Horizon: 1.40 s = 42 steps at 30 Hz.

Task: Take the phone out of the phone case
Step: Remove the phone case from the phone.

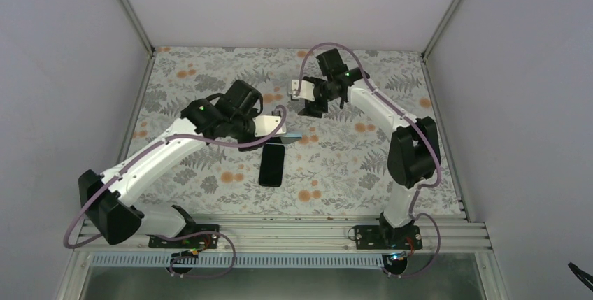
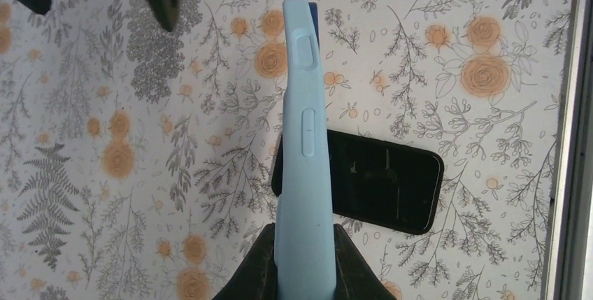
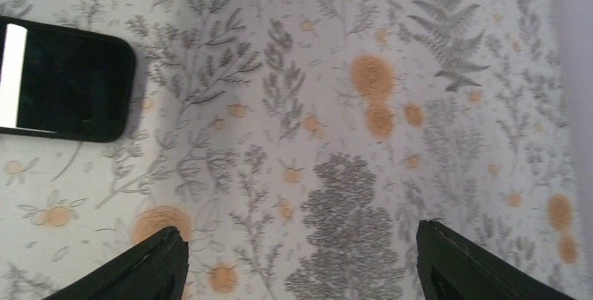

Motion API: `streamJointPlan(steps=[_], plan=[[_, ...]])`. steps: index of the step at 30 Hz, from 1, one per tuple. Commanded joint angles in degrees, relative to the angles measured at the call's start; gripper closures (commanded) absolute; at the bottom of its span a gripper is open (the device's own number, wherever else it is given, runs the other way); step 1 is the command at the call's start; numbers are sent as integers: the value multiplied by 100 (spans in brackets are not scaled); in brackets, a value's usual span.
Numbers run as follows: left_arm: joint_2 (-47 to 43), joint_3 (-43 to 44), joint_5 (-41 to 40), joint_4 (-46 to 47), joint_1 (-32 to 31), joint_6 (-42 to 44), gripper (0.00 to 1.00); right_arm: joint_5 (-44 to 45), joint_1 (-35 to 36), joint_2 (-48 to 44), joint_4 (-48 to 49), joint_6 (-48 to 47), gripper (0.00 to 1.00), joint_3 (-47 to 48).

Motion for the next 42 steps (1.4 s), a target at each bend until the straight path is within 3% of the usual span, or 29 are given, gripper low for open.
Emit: streamJointPlan(steps=[1, 4, 17, 32, 42], plan=[[-287, -68, 184, 147, 4, -30, 98, 27, -42, 192, -94, -94, 18, 496], [-335, -125, 34, 291, -1, -38, 98, -61, -49, 71, -252, -94, 19, 456], [44, 4, 102, 901, 157, 29, 98, -655, -51, -1753, 235, 74, 18, -1695], [105, 139, 53, 1034, 166, -56, 98, -918, -37, -1516, 513, 277, 20, -1481], [168, 157, 167, 974, 166, -33, 98, -586, -58, -1595, 859, 384, 21, -1625]])
